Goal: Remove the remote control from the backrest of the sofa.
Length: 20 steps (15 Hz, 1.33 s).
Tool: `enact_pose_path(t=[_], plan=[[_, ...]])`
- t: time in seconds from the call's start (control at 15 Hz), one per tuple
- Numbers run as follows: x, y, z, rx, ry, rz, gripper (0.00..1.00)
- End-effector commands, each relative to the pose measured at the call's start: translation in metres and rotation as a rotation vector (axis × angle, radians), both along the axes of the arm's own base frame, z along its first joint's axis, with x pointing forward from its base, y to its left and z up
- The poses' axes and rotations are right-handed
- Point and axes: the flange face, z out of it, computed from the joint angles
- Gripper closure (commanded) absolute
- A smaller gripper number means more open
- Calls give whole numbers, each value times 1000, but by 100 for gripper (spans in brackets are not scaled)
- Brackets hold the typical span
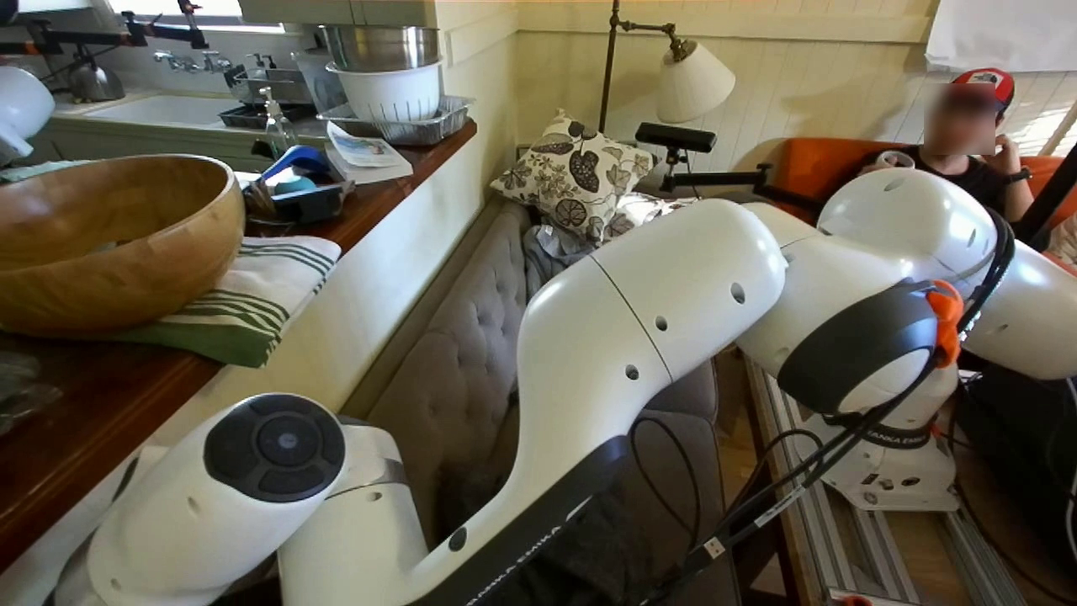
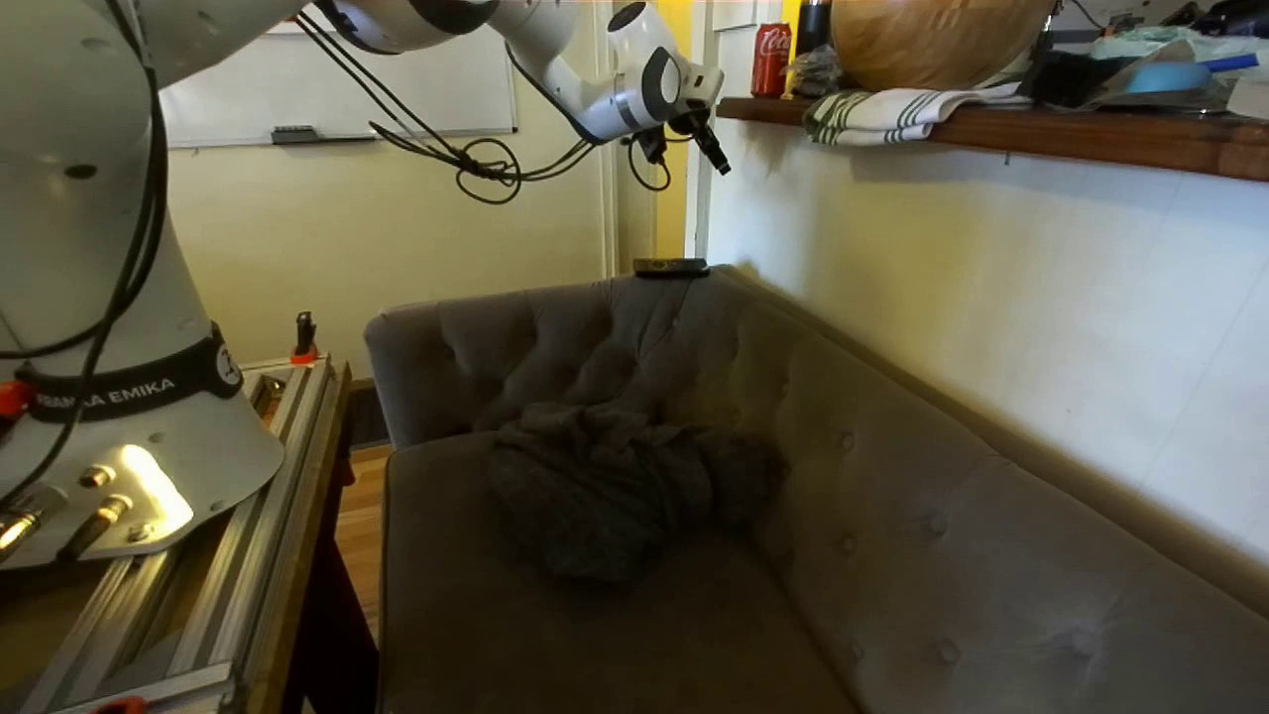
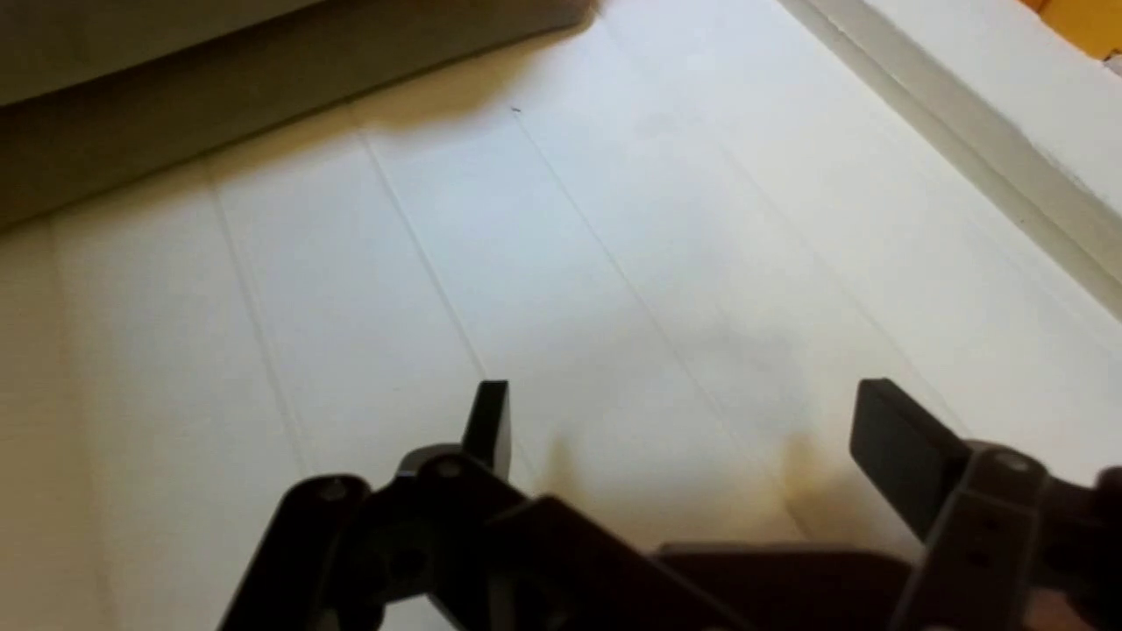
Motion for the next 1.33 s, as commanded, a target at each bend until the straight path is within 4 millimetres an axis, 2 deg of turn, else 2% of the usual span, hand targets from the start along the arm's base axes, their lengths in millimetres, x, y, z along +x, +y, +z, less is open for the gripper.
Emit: enact_pose_path(t=[0.0, 0.13, 0.2, 0.33, 0.47, 0.67, 0.87, 1.07, 1.13, 1.27], plan=[[-1, 0, 1, 0, 1, 0, 0], [-17, 15, -9, -23, 37, 38, 0], [-32, 24, -14, -36, 51, 68, 0], [-59, 30, -24, -118, 60, 82, 0], [-73, 30, -26, -178, 19, 62, 0], [-87, 16, -14, -209, -47, -30, 0], [-95, -16, 10, -197, -90, -225, 0], [-113, -48, 30, -167, -121, -397, 0], [-88, -27, 21, -199, -137, -297, 0], [-92, -29, 25, -204, -142, -306, 0]])
